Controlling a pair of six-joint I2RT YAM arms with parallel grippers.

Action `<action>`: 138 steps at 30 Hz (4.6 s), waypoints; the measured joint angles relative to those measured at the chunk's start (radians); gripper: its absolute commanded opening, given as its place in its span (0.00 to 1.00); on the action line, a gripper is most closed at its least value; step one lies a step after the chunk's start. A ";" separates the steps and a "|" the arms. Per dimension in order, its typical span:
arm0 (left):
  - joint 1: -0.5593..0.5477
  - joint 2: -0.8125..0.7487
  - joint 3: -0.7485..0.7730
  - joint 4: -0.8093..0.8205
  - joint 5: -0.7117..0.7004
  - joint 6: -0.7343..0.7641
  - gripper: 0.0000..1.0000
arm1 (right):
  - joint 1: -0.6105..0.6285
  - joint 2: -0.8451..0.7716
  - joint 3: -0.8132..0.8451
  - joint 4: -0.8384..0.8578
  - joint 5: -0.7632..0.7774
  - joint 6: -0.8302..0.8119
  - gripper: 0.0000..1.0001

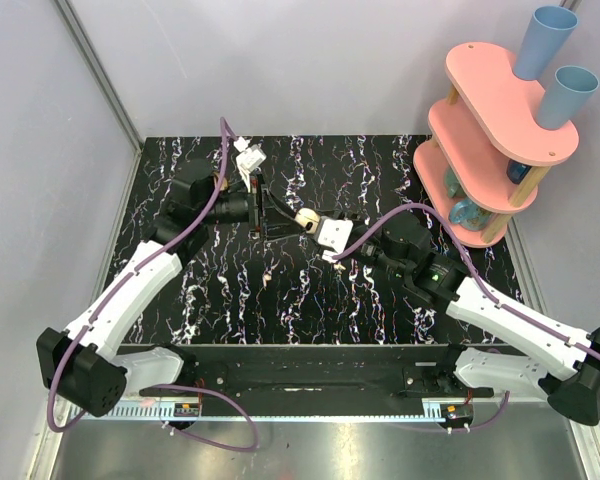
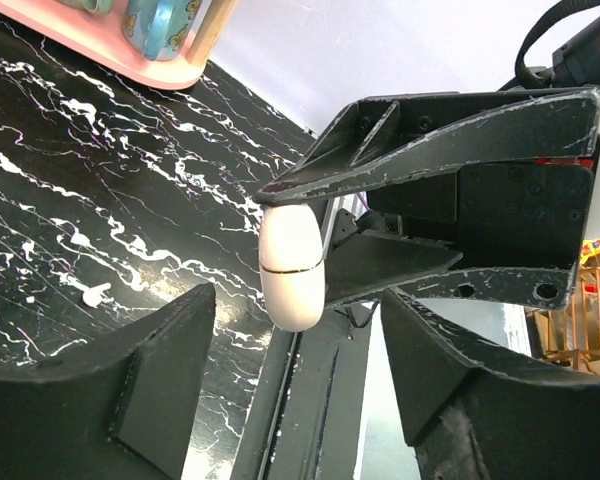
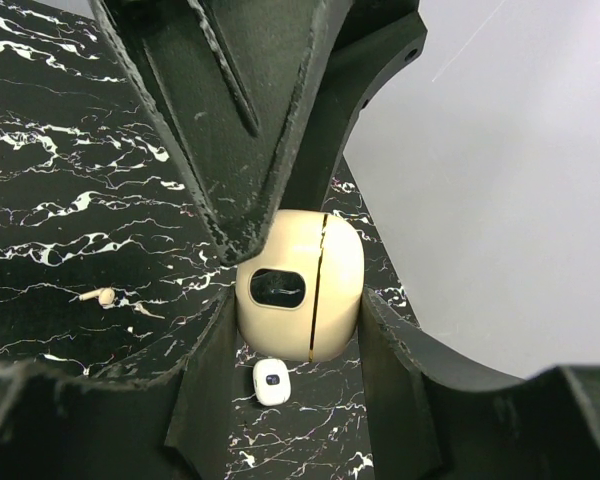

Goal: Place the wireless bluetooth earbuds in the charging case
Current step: Pass from the right arm to the left, then pass from the left arm to the right

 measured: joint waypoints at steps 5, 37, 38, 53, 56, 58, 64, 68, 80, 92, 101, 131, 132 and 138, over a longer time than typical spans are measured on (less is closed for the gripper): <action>-0.009 0.020 0.003 0.007 -0.003 -0.005 0.59 | 0.000 0.000 0.000 0.000 0.000 0.001 0.00; -0.041 0.043 -0.008 0.103 -0.048 -0.072 0.52 | 0.000 0.000 -0.011 0.031 0.001 0.024 0.00; -0.042 0.044 -0.008 0.103 -0.048 -0.071 0.52 | 0.000 0.000 -0.011 0.031 0.001 0.024 0.00; -0.053 0.059 -0.008 0.090 -0.049 -0.058 0.52 | 0.000 0.000 -0.012 0.032 0.001 0.028 0.01; -0.054 0.059 -0.008 0.088 -0.050 -0.053 0.49 | 0.000 0.000 -0.013 0.033 0.001 0.028 0.01; -0.054 0.059 -0.008 0.079 -0.051 -0.049 0.43 | 0.000 0.000 -0.017 0.038 0.001 0.028 0.01; -0.055 0.059 -0.008 0.069 -0.057 -0.041 0.41 | 0.000 0.000 -0.022 0.039 0.003 0.028 0.01; -0.057 0.059 -0.008 0.056 -0.065 -0.033 0.38 | 0.000 0.000 -0.026 0.039 0.004 0.032 0.01; -0.061 0.058 -0.008 0.033 -0.080 -0.020 0.00 | 0.000 0.003 -0.042 0.054 0.011 0.038 0.42; -0.060 -0.098 -0.151 0.132 -0.303 0.045 0.00 | 0.001 -0.034 -0.064 0.212 0.085 0.272 1.00; -0.060 -0.316 -0.347 0.410 -0.449 0.237 0.00 | -0.047 0.068 0.261 -0.020 0.186 0.837 0.98; -0.069 -0.349 -0.477 0.752 -0.457 0.373 0.00 | -0.238 0.393 0.271 0.243 -0.550 1.928 0.78; -0.069 -0.349 -0.477 0.755 -0.457 0.372 0.00 | -0.238 0.398 0.269 0.259 -0.558 1.942 0.76; -0.071 -0.346 -0.477 0.761 -0.459 0.370 0.00 | -0.240 0.401 0.266 0.337 -0.593 1.990 0.58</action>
